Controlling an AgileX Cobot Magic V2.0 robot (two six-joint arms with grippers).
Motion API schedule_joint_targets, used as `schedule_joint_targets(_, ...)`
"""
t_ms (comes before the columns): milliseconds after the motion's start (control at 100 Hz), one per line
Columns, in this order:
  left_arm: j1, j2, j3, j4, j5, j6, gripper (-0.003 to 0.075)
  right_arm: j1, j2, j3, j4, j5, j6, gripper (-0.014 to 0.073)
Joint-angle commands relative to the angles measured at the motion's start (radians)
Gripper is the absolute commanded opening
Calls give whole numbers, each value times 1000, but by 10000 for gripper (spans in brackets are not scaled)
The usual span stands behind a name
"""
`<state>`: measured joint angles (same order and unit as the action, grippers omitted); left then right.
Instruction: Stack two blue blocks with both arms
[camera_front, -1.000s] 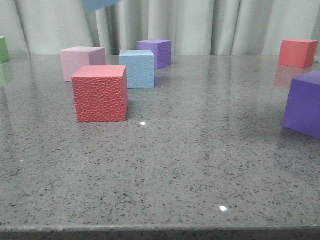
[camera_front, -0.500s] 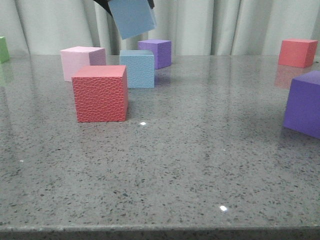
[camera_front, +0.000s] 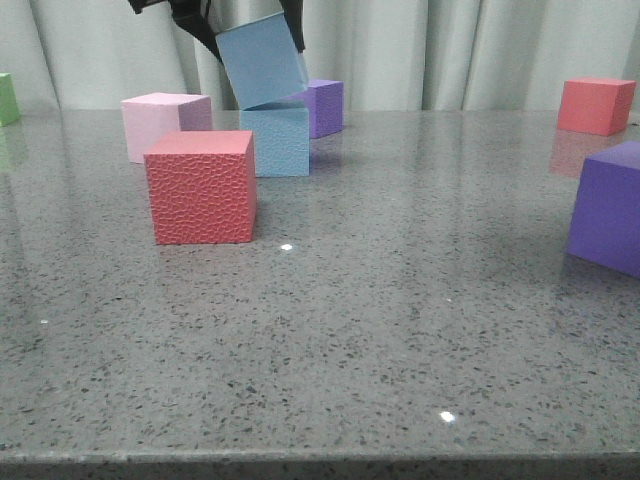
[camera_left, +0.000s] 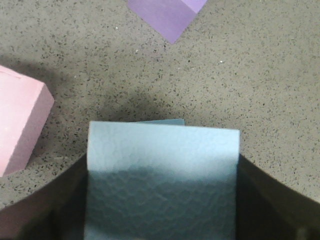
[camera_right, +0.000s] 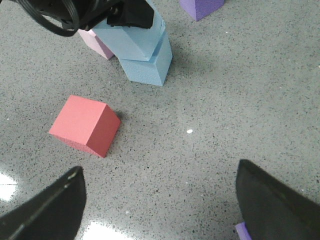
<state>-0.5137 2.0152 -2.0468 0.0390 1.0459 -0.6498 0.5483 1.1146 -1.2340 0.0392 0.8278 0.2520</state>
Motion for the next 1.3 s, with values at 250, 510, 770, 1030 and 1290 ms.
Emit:
schedule_joint_targets(250,-8,-67,-31,1,-28,-3,662,-4,-24,-22,-10,-43,-14,609)
schedule_joint_targets(510,-12,-105,-45,-1,-24,22,662,-4,-36,-22,-14,-53,-14,609)
schedule_joint_targets(770,-63,-207,-45,144,-17,23,578,-4,-131,34,-58,-164,-14,609)
schedule_joint_targets(1030,-174,-317,31,386,83,23,448,-4,-268,177,-77,-251,-13,609)
schedule_joint_targets(1290,-211,-477,247,403,19,23,359,-4,-446,323,-111,-323,-13,609)
